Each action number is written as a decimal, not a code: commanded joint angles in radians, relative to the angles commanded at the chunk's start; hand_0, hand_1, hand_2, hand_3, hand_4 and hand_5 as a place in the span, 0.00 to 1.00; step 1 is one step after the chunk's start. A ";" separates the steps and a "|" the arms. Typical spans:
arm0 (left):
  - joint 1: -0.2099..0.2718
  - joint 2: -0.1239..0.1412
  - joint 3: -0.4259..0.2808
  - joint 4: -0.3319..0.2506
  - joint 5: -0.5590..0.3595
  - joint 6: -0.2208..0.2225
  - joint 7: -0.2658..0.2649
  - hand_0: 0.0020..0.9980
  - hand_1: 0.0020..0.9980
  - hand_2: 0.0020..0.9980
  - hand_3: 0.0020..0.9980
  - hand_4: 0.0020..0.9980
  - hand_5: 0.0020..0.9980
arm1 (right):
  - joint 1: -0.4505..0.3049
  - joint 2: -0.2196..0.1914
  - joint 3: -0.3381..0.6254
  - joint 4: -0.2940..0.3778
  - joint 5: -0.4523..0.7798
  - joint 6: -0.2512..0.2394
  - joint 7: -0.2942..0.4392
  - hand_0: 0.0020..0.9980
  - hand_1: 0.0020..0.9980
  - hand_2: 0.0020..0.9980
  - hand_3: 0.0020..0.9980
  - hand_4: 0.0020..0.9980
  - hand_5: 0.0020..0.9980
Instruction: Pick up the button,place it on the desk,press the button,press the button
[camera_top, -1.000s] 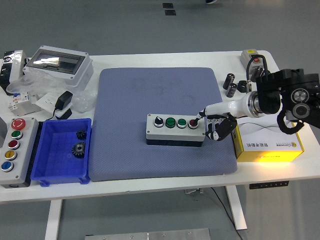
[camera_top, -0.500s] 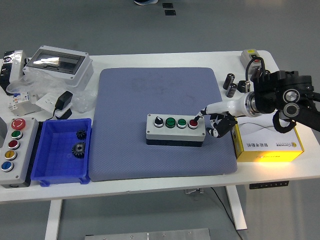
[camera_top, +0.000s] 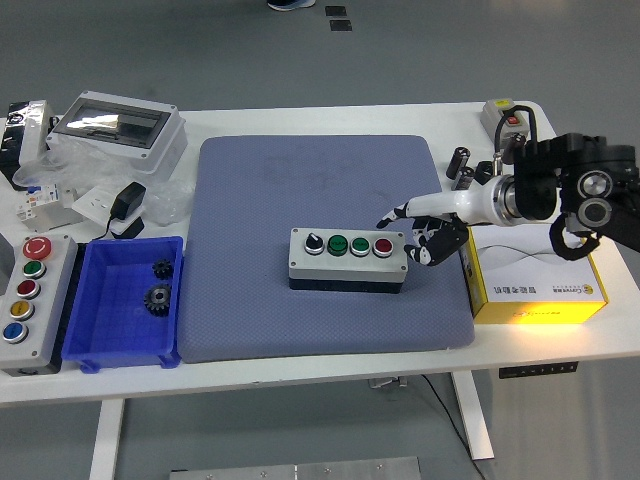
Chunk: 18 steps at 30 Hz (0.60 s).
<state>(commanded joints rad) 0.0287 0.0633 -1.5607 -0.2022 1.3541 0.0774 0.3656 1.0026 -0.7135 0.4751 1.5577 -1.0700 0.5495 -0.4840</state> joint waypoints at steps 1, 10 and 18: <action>0.000 -0.001 0.000 0.000 0.000 0.000 0.000 0.64 0.54 0.62 0.58 0.62 0.10 | -0.019 -0.008 0.032 0.010 -0.011 0.004 -0.002 0.01 0.10 0.27 0.96 0.24 0.08; 0.012 -0.013 0.002 0.001 -0.005 0.000 -0.001 0.64 0.54 0.62 0.58 0.62 0.10 | -0.259 0.104 0.368 0.045 -0.213 -0.120 0.090 0.01 0.09 0.27 0.95 0.25 0.08; 0.019 -0.020 0.010 0.005 -0.010 -0.003 -0.009 0.64 0.54 0.62 0.58 0.62 0.10 | -0.540 0.317 0.675 -0.015 -0.280 -0.421 0.335 0.01 0.10 0.29 0.93 0.37 0.22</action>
<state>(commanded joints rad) 0.0473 0.0433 -1.5510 -0.1973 1.3439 0.0749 0.3568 0.4630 -0.3967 1.1504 1.5430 -1.3501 0.1281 -0.1493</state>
